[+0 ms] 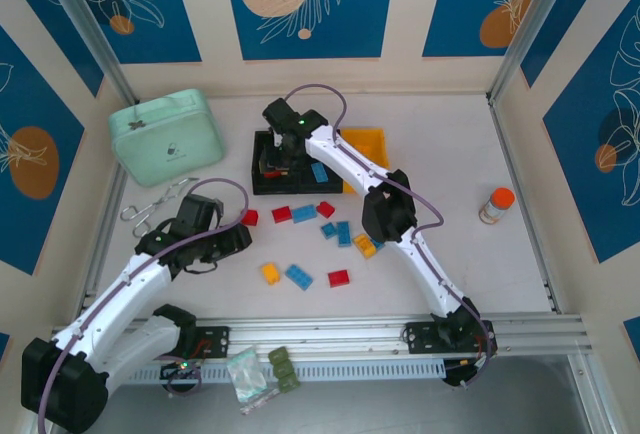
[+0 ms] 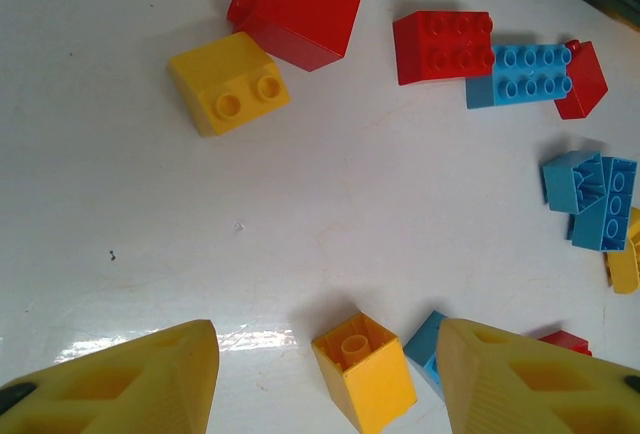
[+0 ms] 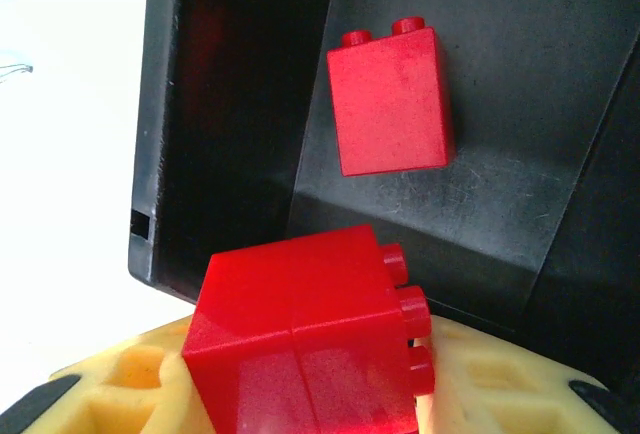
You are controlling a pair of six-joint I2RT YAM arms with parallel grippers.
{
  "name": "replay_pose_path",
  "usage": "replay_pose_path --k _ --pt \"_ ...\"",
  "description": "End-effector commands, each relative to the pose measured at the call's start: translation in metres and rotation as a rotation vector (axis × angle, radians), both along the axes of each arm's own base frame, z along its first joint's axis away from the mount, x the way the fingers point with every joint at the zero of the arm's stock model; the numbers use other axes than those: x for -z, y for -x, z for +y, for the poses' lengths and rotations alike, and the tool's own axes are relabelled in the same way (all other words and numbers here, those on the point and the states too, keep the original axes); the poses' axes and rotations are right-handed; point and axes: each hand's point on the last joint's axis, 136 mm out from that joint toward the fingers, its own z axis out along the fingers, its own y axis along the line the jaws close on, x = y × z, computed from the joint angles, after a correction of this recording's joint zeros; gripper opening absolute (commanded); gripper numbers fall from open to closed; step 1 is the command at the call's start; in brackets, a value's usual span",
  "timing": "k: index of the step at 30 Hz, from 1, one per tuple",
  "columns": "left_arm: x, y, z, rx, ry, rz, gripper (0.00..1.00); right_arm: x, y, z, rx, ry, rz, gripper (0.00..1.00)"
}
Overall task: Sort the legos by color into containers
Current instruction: Place the lego in the container, then pick up the lego from the middle-left of the table.
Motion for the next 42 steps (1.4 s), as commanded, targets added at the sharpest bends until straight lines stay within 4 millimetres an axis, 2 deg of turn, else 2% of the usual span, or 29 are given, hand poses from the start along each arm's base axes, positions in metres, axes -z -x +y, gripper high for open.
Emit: replay_pose_path --k 1,8,14,19,25,29,32,36,40,42 --pt "0.005 0.004 0.001 -0.008 0.017 0.019 0.59 0.002 0.009 0.008 -0.020 -0.014 0.029 0.37" --pt "0.005 0.005 0.001 -0.009 0.018 0.018 0.59 0.003 0.010 0.008 -0.018 -0.005 0.028 0.54" --pt "0.004 0.003 0.001 -0.011 0.021 0.010 0.59 -0.017 0.008 0.010 -0.025 -0.024 -0.012 0.57" --pt "0.002 0.000 0.001 -0.013 0.015 0.001 0.60 -0.045 0.009 0.009 -0.036 -0.046 -0.063 0.57" --pt "-0.003 -0.011 0.002 0.016 -0.036 -0.007 0.62 -0.099 0.022 0.008 -0.080 -0.103 -0.165 0.57" --pt "-0.004 -0.024 0.001 0.047 -0.088 -0.001 0.62 -0.128 0.039 -0.003 -0.096 -0.144 -0.208 0.57" --pt "-0.007 -0.038 0.002 0.071 -0.137 0.003 0.62 -0.139 0.057 -0.021 -0.107 -0.170 -0.214 0.57" --pt "-0.009 -0.055 -0.001 0.118 -0.182 0.017 0.62 -0.140 0.089 -0.050 -0.132 -0.189 -0.188 0.56" --pt "-0.004 -0.071 -0.007 0.178 -0.219 0.055 0.62 -0.137 0.133 -0.077 -0.192 -0.221 -0.164 0.56" --pt "-0.002 -0.079 -0.011 0.207 -0.233 0.068 0.62 -0.137 0.152 -0.090 -0.208 -0.240 -0.156 0.60"
